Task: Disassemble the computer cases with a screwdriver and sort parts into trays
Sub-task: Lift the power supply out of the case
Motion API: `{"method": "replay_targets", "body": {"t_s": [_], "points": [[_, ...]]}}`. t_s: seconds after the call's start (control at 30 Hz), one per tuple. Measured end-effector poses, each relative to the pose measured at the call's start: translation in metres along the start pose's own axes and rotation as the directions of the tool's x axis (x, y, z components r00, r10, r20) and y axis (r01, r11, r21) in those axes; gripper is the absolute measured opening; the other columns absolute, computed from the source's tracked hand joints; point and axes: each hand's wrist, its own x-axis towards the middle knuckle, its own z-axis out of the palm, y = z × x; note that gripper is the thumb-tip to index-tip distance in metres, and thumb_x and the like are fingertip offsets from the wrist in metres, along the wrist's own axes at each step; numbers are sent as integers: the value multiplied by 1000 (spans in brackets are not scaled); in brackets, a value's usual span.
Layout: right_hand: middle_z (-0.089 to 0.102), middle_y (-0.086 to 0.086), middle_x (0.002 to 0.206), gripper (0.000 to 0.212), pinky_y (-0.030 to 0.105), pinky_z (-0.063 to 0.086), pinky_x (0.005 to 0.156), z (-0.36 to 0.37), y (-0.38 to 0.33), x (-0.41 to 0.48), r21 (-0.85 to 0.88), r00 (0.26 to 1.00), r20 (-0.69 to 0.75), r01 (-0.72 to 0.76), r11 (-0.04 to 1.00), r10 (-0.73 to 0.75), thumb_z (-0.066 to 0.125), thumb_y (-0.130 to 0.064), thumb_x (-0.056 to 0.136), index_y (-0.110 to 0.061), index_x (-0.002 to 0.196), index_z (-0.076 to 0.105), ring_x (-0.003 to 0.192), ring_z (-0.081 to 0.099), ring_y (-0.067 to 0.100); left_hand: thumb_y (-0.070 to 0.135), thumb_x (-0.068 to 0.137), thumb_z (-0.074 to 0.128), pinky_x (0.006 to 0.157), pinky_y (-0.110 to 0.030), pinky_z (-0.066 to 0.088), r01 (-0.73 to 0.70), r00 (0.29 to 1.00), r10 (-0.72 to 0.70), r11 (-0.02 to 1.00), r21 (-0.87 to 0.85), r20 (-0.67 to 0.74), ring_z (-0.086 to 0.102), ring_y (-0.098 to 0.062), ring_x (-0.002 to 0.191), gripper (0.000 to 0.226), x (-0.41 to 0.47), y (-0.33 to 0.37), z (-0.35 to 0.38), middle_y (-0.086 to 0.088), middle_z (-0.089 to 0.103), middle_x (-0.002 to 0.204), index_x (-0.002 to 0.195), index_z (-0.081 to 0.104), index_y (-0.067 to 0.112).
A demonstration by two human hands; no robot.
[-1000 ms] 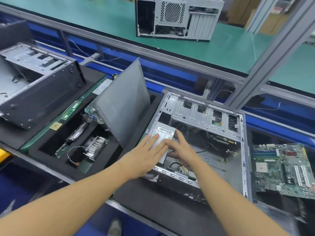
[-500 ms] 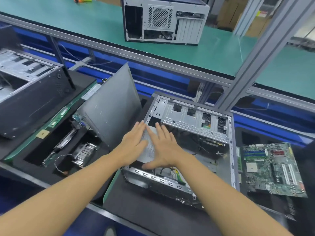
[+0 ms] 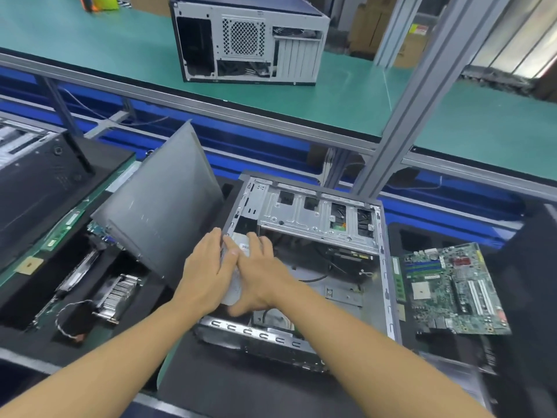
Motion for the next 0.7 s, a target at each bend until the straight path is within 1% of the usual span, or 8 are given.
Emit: {"method": "replay_targets", "body": {"t_s": [0.07,0.1,0.2,0.3,0.4,0.53,0.63,0.7], "points": [[-19,9,165,139,55,35,113,0,3,-4,8,1000,-24,11,1000,-11,83,-43,60,-48,149,-24,150,-20,34,45,97,33,81,-37,44,-19,1000,19,998,53,5,55,-13,98,27,1,1,0,5,56,104,106,46,23],[-18,9,165,139,55,35,113,0,3,-4,5,1000,-25,16,1000,-16,83,-43,60,-47,149,-24,151,-20,35,43,99,33,96,-41,44,-39,999,37,994,106,23,53,-19,117,39,2,-1,0,-1,56,124,124,49,16],[-15,12,165,138,56,36,111,-2,-1,-4,-25,1000,-25,17,1000,-17,84,-44,58,-45,152,-17,151,-16,37,39,103,34,121,-37,20,-59,997,52,991,118,55,26,-19,148,58,4,0,-1,-5,31,160,153,31,9],[-11,14,165,133,56,37,110,-5,-5,-2,-60,1000,-22,6,998,-7,84,-44,57,-39,156,-5,151,-10,38,36,105,35,121,-36,19,-47,996,43,998,51,81,25,-17,148,54,7,1,0,-4,30,161,151,35,10],[-6,13,164,136,54,36,111,-9,-5,0,-101,1000,-26,1,995,-4,83,-47,58,-38,156,-11,150,-4,37,38,105,34,117,-33,24,-24,996,24,1000,-6,81,31,-12,143,48,4,0,-1,1,35,158,148,39,16],[0,13,163,135,52,34,111,-13,-7,5,-118,1000,-16,-11,993,9,81,-47,57,-38,156,-11,149,0,37,47,97,30,89,-26,36,-7,999,9,998,-54,34,48,-11,112,38,1,3,0,4,54,127,126,42,24],[-3,15,165,134,54,29,114,-15,-11,8,-127,1000,15,-18,992,20,81,-46,57,-37,157,-8,150,-4,39,48,100,29,98,-35,43,10,999,-8,998,-56,37,52,-17,121,43,2,1,-1,10,54,132,135,40,26],[-3,15,164,135,55,27,115,-15,-15,10,-148,999,18,-25,989,28,83,-48,57,-34,158,-5,150,-4,39,48,98,26,92,-35,44,3,1000,-2,997,-82,13,55,-16,111,40,2,0,0,13,54,123,128,43,27]]}}
